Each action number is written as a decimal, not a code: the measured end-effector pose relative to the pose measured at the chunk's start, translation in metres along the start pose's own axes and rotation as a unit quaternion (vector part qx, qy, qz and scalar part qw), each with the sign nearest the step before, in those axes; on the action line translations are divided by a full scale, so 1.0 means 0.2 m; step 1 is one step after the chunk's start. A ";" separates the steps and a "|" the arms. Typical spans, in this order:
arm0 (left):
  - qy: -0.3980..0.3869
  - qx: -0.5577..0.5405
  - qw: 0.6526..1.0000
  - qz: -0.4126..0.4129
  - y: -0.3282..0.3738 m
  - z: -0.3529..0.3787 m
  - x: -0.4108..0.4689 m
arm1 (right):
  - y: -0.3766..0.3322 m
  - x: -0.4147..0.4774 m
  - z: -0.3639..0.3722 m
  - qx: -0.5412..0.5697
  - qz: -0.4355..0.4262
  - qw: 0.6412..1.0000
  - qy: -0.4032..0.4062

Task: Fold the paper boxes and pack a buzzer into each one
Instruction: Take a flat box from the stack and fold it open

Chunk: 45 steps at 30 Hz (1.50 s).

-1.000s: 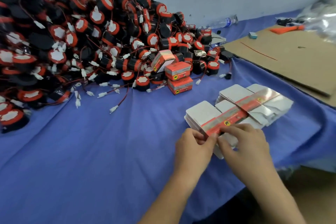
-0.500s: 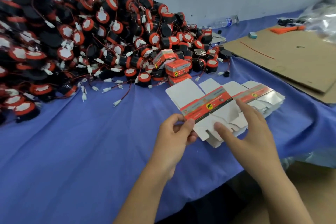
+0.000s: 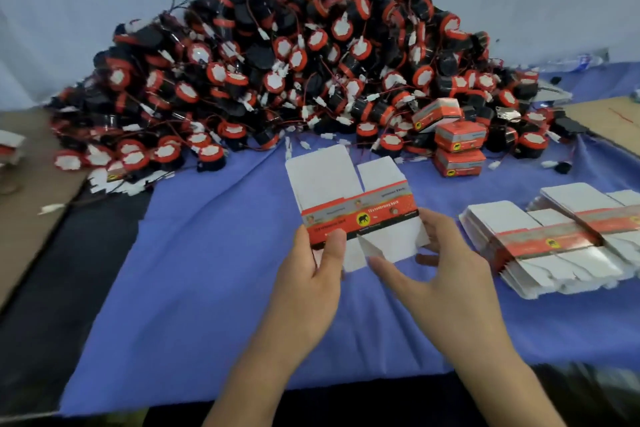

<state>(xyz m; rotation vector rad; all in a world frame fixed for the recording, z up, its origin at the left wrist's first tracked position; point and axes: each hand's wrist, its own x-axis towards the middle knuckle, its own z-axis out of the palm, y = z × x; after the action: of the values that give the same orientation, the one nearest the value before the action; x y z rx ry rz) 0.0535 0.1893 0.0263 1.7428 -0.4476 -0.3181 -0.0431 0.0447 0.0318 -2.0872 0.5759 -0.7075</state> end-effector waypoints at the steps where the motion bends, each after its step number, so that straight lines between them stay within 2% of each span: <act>1: 0.012 -0.014 1.000 -0.010 -0.01 -0.04 -0.02 | -0.03 -0.02 0.05 0.002 -0.002 1.000 -0.007; 8: 0.027 -0.066 0.995 -0.069 -0.05 -0.28 -0.12 | -0.22 -0.18 0.29 -0.035 -0.017 0.999 -0.030; 11: -0.007 -0.122 0.989 -0.085 -0.06 -0.31 -0.16 | -0.30 -0.24 0.36 -0.058 -0.039 0.994 -0.089; 13: 0.004 -0.121 0.989 -0.087 -0.07 -0.33 -0.18 | -0.32 -0.27 0.40 -0.068 -0.041 0.987 -0.137; 15: 0.034 -0.115 0.989 -0.081 -0.09 -0.37 -0.18 | -0.33 -0.27 0.41 -0.030 -0.033 0.981 -0.188; 18: 0.048 -0.044 0.997 -0.045 -0.13 -0.45 -0.19 | -0.36 -0.20 0.35 0.110 0.011 0.956 -0.272; 19: 0.042 -0.003 0.999 -0.026 -0.14 -0.47 -0.20 | -0.37 -0.17 0.34 0.157 0.033 0.949 -0.273; 21: 0.038 0.072 0.997 -0.006 -0.13 -0.49 -0.21 | -0.40 -0.13 0.34 0.224 0.067 0.947 -0.221; 23: 0.054 0.132 0.989 0.031 -0.12 -0.49 -0.23 | -0.44 -0.12 0.37 0.214 0.074 0.959 -0.168; 25: 0.081 0.139 0.983 0.087 -0.11 -0.51 -0.25 | -0.45 -0.12 0.40 0.242 0.083 0.955 -0.151; 27: 0.097 0.111 0.979 0.139 -0.11 -0.54 -0.28 | -0.46 -0.11 0.39 0.323 0.126 0.927 -0.143; 31: 0.063 0.069 0.975 0.200 -0.14 -0.59 -0.29 | -0.48 -0.10 0.36 0.499 0.272 0.808 -0.155; 33: 0.058 0.051 0.973 0.218 -0.15 -0.58 -0.27 | -0.49 -0.13 0.37 0.519 0.311 0.774 -0.186; 34: 0.069 0.043 0.970 0.229 -0.15 -0.58 -0.27 | -0.49 -0.15 0.38 0.503 0.314 0.777 -0.210; 36: 0.098 0.033 0.965 0.242 -0.15 -0.58 -0.27 | -0.48 -0.18 0.41 0.453 0.300 0.806 -0.237; 39: 0.104 0.037 0.965 0.240 -0.14 -0.62 -0.26 | -0.48 -0.16 0.39 0.374 0.226 0.886 -0.158; 40: 0.088 0.048 0.966 0.240 -0.14 -0.63 -0.26 | -0.48 -0.15 0.37 0.372 0.189 0.898 -0.140; 42: 0.055 0.079 0.965 0.245 -0.14 -0.66 -0.25 | -0.49 -0.12 0.34 0.401 0.139 0.888 -0.177; 45: 0.049 0.092 0.966 0.236 -0.12 -0.69 -0.24 | -0.50 -0.11 0.32 0.421 0.150 0.862 -0.240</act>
<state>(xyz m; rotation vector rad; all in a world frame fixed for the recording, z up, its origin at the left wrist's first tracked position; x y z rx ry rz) 0.0750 0.3351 0.0302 1.7576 -0.8198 0.1563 -0.0031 0.1487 0.0766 -1.2283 0.2220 -0.1642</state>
